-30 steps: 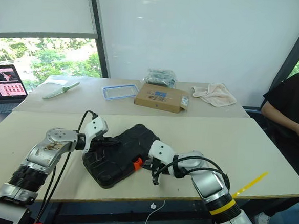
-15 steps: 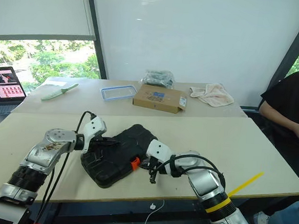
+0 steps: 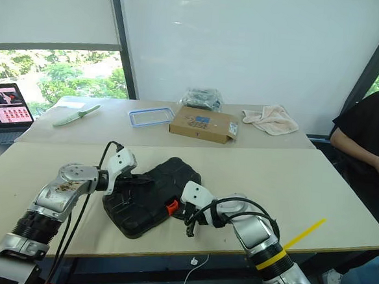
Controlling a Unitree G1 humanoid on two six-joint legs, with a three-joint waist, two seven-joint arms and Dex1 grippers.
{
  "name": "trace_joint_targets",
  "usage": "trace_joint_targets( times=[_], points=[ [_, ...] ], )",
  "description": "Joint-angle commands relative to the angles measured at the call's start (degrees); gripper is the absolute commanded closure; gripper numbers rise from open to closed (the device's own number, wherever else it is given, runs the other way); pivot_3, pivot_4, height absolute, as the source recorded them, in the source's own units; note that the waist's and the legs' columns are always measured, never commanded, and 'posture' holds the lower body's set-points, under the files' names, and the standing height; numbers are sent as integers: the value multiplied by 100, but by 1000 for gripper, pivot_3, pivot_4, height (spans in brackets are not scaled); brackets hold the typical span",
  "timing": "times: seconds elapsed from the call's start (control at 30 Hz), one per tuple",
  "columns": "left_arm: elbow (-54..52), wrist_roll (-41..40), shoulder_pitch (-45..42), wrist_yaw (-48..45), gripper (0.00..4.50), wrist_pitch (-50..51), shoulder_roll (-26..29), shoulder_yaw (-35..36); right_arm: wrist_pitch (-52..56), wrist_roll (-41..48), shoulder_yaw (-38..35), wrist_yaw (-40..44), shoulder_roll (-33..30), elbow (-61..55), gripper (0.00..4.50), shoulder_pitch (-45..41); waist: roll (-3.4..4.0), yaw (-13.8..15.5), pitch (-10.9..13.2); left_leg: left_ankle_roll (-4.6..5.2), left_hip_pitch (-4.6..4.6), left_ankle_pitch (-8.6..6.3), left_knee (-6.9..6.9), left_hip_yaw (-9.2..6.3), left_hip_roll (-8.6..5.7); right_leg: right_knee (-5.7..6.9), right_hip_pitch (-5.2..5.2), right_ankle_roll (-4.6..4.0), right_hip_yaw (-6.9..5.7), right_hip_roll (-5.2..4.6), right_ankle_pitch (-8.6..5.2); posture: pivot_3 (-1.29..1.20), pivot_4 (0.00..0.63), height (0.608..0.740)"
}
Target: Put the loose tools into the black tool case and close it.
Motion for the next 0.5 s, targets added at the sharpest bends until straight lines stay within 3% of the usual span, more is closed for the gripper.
trace_joint_targets(
  times=[0.03,0.23,0.4,0.5],
  points=[
    [432,296,442,-83,4441,312,-66,-515,-256,63,-251,-306,212,-190,4500,-238,0,0,0,0,-2,0,-1,0,0,0,-3,0,0,0,0,0,150,740],
    [383,197,586,-53,4441,218,-42,-341,-339,169,-446,-461,332,-218,4500,-190,0,-5,0,-1,-28,0,-8,-1,1,1,-32,3,-1,2,2,0,150,740],
    [6,-585,974,-241,4441,-811,-47,741,-188,743,-996,-26,-225,-1005,4500,453,6,-12,4,-3,-50,3,-30,-1,3,0,-63,15,-2,-1,10,0,150,740],
    [-288,-1110,1275,-500,4500,-998,126,1338,-125,1204,-1459,186,-606,-1428,3713,909,7,1,4,-6,-94,6,-61,2,-6,-12,-114,0,0,-3,9,0,150,740]
  ],
)
